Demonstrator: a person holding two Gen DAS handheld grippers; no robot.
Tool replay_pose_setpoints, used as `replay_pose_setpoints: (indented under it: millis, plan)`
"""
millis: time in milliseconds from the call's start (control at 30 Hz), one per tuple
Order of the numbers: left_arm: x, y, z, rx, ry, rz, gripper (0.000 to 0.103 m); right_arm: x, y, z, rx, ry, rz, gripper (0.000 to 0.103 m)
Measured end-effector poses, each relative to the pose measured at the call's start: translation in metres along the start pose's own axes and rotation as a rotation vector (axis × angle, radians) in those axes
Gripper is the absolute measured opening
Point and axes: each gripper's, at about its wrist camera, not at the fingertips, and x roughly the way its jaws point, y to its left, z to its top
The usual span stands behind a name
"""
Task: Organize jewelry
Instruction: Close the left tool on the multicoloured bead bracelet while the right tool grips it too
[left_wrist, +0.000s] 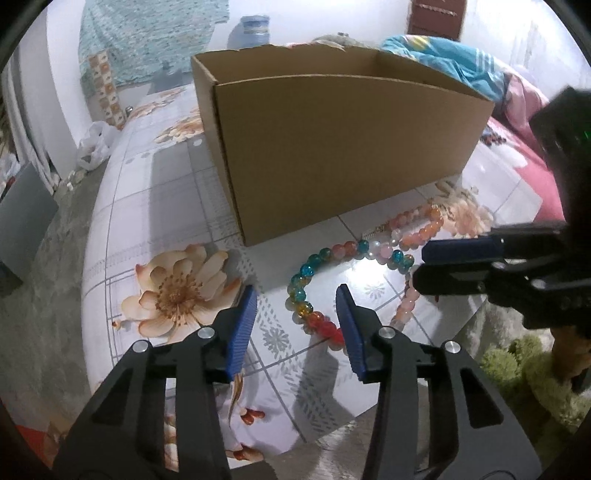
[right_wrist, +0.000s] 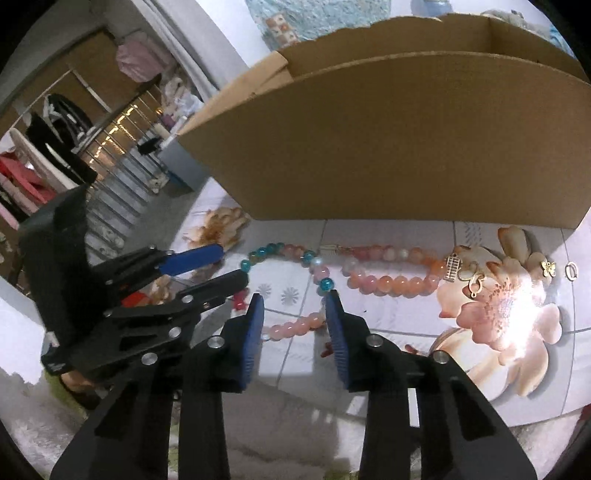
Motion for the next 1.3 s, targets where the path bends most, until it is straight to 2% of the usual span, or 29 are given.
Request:
replay_pose_setpoints:
  millis: [200,467,533,567,600,933,1133,1300]
  plan:
    - [0.010,0.007,0.005,-0.009,0.029,-0.028,0.029,0.009,0.000,0.006,0.004,0.018,-0.051,0.032]
    - [0.016,0.002,0.010,0.030,0.036,-0.015,0.028,0.020,0.008,0.011,-0.041,0.031,-0.094,0.026]
    - [0.017,-0.001,0.010,0.045,0.034,0.006,0.023,0.021,0.012,0.011,-0.068,0.030,-0.117,0.021]
    - [0.017,-0.002,0.010,0.051,0.031,0.011,0.017,0.022,0.012,0.012,-0.075,0.031,-0.124,0.019]
    - [0.017,-0.003,0.010,0.051,0.029,0.008,0.009,0.023,0.012,0.012,-0.077,0.034,-0.126,0.012]
    - [-0.007,-0.003,0.011,-0.001,-0.049,-0.018,0.009,0.010,0.004,0.009,-0.041,0.001,-0.049,0.010]
    - [-0.034,-0.010,0.013,-0.009,-0.105,-0.029,0.009,-0.014,0.007,0.005,-0.052,-0.044,-0.007,0.010]
    - [-0.068,-0.020,0.018,-0.004,-0.189,-0.035,0.009,-0.043,0.012,0.003,-0.071,-0.102,0.011,0.010]
